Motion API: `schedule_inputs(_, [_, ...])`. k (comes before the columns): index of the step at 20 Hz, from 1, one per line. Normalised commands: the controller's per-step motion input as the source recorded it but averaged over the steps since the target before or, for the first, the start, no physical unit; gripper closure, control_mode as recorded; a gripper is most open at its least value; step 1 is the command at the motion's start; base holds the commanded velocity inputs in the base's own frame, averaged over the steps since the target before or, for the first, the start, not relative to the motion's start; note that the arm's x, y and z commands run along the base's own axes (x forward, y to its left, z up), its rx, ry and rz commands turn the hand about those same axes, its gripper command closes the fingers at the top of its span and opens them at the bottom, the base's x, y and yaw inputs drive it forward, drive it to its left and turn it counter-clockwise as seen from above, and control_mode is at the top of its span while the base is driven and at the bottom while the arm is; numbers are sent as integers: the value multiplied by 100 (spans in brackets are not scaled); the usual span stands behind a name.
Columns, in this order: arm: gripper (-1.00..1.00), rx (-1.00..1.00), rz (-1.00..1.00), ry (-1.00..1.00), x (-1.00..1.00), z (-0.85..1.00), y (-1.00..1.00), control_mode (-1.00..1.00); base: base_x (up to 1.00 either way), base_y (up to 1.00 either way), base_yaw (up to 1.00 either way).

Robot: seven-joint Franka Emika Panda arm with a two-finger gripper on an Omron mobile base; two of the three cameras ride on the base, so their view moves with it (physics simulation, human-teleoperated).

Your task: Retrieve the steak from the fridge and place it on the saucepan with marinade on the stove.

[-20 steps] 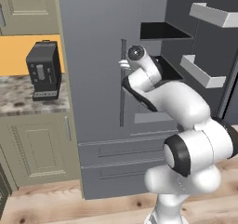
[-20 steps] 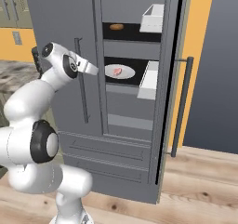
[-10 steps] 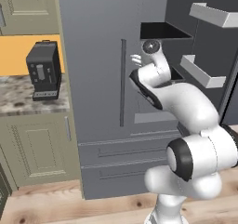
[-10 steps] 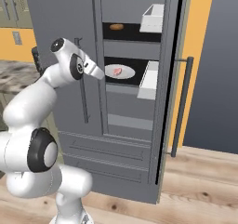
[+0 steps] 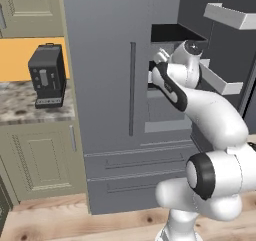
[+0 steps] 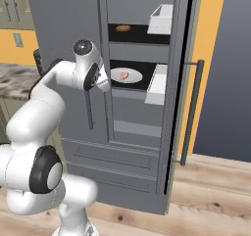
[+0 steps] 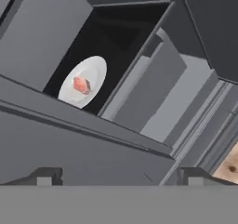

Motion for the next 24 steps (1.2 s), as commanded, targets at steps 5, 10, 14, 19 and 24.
schedule_inputs(5, [-100, 30, -31, -5, 1, 0, -23, -100, 0, 0, 0])
schedule_inputs(10, [-100, 32, -16, 5, 44, 0, -27, -100, 0, 0, 0])
schedule_inputs(14, [-100, 37, 0, 13, 79, 0, -20, -100, 0, 0, 0])
schedule_inputs(19, [-100, 28, 6, 4, 83, -10, -11, -100, 0, 0, 0])
schedule_inputs(24, [-100, 10, 8, -1, 81, -35, 0, -100, 0, 0, 0])
